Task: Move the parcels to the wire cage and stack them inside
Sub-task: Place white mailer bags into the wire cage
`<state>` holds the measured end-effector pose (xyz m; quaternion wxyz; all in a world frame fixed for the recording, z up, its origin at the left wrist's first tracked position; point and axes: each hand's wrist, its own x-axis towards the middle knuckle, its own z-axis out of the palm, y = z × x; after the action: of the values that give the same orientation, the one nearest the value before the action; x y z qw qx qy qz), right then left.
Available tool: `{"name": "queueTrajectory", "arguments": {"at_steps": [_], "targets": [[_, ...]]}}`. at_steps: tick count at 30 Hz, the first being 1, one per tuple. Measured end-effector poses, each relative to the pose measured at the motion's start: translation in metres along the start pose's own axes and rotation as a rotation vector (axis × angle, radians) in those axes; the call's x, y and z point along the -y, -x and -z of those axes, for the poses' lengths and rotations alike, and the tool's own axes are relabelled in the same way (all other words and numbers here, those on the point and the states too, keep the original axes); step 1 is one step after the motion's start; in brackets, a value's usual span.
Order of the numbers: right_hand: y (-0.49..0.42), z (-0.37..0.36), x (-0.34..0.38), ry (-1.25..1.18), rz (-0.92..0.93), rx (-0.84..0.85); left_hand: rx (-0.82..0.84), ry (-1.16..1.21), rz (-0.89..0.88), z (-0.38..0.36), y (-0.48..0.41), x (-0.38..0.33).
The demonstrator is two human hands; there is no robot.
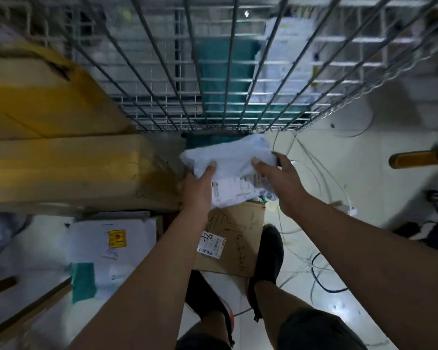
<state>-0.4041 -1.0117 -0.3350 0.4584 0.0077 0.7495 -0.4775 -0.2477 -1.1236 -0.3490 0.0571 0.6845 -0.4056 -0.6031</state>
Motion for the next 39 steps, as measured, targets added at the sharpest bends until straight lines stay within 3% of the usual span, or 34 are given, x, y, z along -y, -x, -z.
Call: {"name": "queueTrajectory", "arguments": {"at_steps": [4, 9, 16, 22, 25, 30, 35, 39], "targets": [[0.074, 0.012, 0.048, 0.042, -0.029, 0.005, -0.019, -0.045, 0.019, 0.038, 0.077, -0.018], [0.161, 0.014, 0.126, 0.068, 0.016, 0.056, -0.002, 0.172, 0.089, 0.09, 0.176, -0.074], [0.269, 0.014, 0.245, 0.055, 0.142, 0.209, 0.185, 0.425, 0.007, 0.164, 0.287, -0.16], [0.323, 0.018, 0.316, -0.072, 0.146, 0.254, 0.325, 0.52, -0.099, 0.205, 0.346, -0.217], [0.338, 0.018, 0.343, -0.086, 0.179, 0.217, 0.5, 0.566, -0.091, 0.219, 0.367, -0.233], [0.335, 0.013, 0.378, -0.126, 0.248, 0.181, 0.612, 0.613, -0.087, 0.221, 0.368, -0.253], [0.313, 0.0, 0.391, -0.158, 0.15, 0.264, 0.593, 0.7, -0.095, 0.195, 0.356, -0.271], [0.271, 0.0, 0.409, -0.177, 0.137, 0.282, 0.508, 0.433, -0.16, 0.173, 0.336, -0.289]]}}
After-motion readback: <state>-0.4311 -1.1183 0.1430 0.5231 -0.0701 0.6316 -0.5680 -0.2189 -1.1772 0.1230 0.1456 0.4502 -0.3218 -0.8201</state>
